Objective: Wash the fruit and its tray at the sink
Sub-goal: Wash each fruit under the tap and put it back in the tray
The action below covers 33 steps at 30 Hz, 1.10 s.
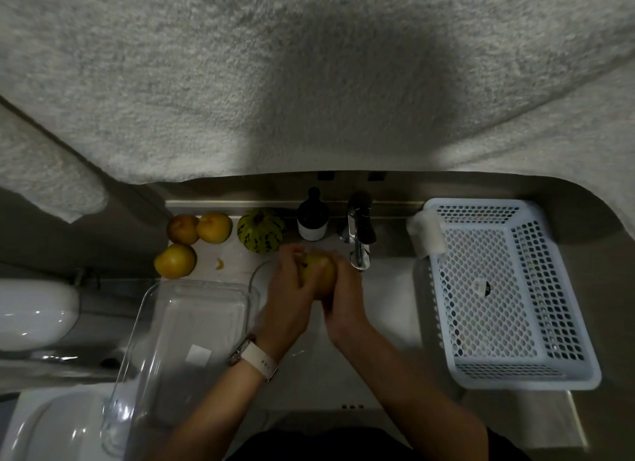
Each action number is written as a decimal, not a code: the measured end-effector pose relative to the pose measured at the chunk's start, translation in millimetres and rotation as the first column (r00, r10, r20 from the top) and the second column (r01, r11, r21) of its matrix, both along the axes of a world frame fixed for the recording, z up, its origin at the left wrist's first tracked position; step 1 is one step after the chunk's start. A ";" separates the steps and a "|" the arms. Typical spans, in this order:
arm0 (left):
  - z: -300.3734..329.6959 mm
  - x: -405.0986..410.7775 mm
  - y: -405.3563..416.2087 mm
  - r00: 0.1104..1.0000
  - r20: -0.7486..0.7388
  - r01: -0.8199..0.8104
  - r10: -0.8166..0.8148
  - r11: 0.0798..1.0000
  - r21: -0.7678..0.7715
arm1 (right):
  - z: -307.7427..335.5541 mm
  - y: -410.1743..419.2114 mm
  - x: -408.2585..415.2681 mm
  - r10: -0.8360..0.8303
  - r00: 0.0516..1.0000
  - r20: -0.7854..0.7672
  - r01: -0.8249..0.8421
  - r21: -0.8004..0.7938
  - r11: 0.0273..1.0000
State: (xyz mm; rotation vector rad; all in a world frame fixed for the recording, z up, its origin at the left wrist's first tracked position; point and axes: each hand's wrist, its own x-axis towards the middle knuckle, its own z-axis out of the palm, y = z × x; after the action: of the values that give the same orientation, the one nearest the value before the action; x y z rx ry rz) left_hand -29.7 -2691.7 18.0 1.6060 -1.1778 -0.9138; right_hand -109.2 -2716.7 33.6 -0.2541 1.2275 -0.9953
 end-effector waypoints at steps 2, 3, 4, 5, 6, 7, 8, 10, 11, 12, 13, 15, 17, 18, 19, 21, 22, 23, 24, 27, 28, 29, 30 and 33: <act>3.9 -12.1 -2.3 0.965 -0.243 -0.082 0.098 0.994 0.076 | -1.3 8.7 1.4 0.049 0.975 -0.217 -0.092 -0.195 0.976; 5.7 -13.6 -4.1 0.933 -0.333 -0.101 0.139 0.986 0.130 | -2.6 12.5 0.3 0.069 0.945 -0.319 -0.163 -0.277 0.947; 5.3 -11.7 -5.7 0.896 -0.411 -0.095 0.170 0.976 0.198 | -6.2 15.2 -2.3 0.076 0.897 -0.435 -0.253 -0.367 0.895; 4.2 -8.6 -6.1 0.841 -0.508 -0.046 0.187 0.960 0.278 | -9.1 17.2 -5.0 0.066 0.827 -0.558 -0.369 -0.450 0.813; 1.8 -4.6 -6.3 0.754 -0.624 0.036 0.205 0.936 0.351 | -11.6 18.2 -7.6 0.040 0.734 -0.678 -0.500 -0.500 0.707; -1.3 -0.5 -6.0 0.679 -0.701 0.117 0.219 0.910 0.397 | -15.0 18.0 -10.3 -0.007 0.635 -0.772 -0.615 -0.512 0.600; -4.4 2.3 -5.8 0.645 -0.728 0.160 0.230 0.892 0.423 | -16.6 16.4 -12.9 -0.061 0.550 -0.833 -0.700 -0.499 0.510; -6.0 0.0 -4.5 0.693 -0.674 0.127 0.254 0.878 0.462 | -17.7 11.4 -17.8 -0.129 0.466 -0.876 -0.760 -0.470 0.448; -6.7 -2.1 -3.6 0.781 -0.584 0.072 0.221 0.897 0.436 | -16.6 9.5 -17.6 -0.107 0.489 -0.866 -0.738 -0.476 0.479; -7.2 -3.6 -2.9 0.884 -0.443 0.020 0.151 0.934 0.356 | -13.9 7.6 -14.7 -0.057 0.553 -0.831 -0.674 -0.487 0.556; -5.3 -5.1 -1.9 0.960 -0.273 0.005 0.064 0.969 0.247 | -11.7 8.0 -10.2 0.001 0.646 -0.763 -0.559 -0.473 0.681; 0.0 -2.1 -1.9 0.987 0.095 0.124 -0.130 0.990 0.061 | -6.2 3.1 -4.0 0.098 0.864 -0.493 -0.237 -0.227 0.945; -3.4 1.9 -0.6 0.841 0.464 0.296 -0.277 0.955 0.034 | -5.0 -4.0 -9.0 0.108 0.988 -0.109 -0.083 0.212 0.974; -3.9 2.6 0.0 0.783 0.548 0.324 -0.294 0.945 0.044 | -3.2 -4.2 -12.6 0.121 0.993 -0.009 -0.113 0.301 0.947; -4.9 2.5 1.5 0.783 0.549 0.329 -0.291 0.944 0.031 | -2.9 -3.4 -13.9 0.172 0.985 -0.013 -0.161 0.291 0.943; -6.6 1.3 1.0 0.850 0.447 0.301 -0.280 0.953 0.025 | -2.9 2.5 -9.4 0.227 0.936 -0.271 -0.203 0.113 0.973; -6.3 -3.3 1.0 0.874 0.391 0.283 -0.287 0.957 0.068 | -3.5 5.7 -6.3 0.192 0.882 -0.430 -0.218 -0.012 0.976; -5.6 -6.9 0.3 0.919 0.264 0.259 -0.294 0.953 0.160 | -3.0 9.1 -4.8 0.145 0.798 -0.585 -0.276 -0.140 0.951; -6.9 -7.5 -4.3 0.974 0.010 0.211 -0.227 0.922 0.324 | -2.5 11.1 -4.5 0.094 0.690 -0.718 -0.378 -0.247 0.892; -5.6 -3.0 -11.0 0.676 -0.697 0.298 0.239 0.776 0.555 | -5.3 12.8 -14.2 -0.017 0.457 -0.889 -0.679 -0.362 0.638; -6.0 2.3 -12.3 0.617 -0.734 0.321 0.285 0.760 0.565 | -6.4 13.1 -18.9 -0.060 0.396 -0.916 -0.745 -0.358 0.563; -5.2 6.2 -12.5 0.596 -0.744 0.341 0.302 0.744 0.574 | -8.3 14.0 -22.1 -0.095 0.350 -0.932 -0.785 -0.348 0.513; -6.4 7.2 -14.0 0.621 -0.737 0.352 0.267 0.744 0.567 | -7.7 13.6 -24.2 -0.107 0.358 -0.927 -0.789 -0.362 0.496; -6.3 0.5 -15.8 0.943 -0.265 0.311 -0.203 0.822 0.477 | -7.4 13.5 -22.6 -0.055 0.603 -0.796 -0.572 -0.479 0.666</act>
State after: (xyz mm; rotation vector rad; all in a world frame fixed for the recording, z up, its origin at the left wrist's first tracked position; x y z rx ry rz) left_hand -29.2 -2707.5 11.7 1.7281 -1.0748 -1.6460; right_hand -131.8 -2703.2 26.3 -1.6153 1.4169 -1.0582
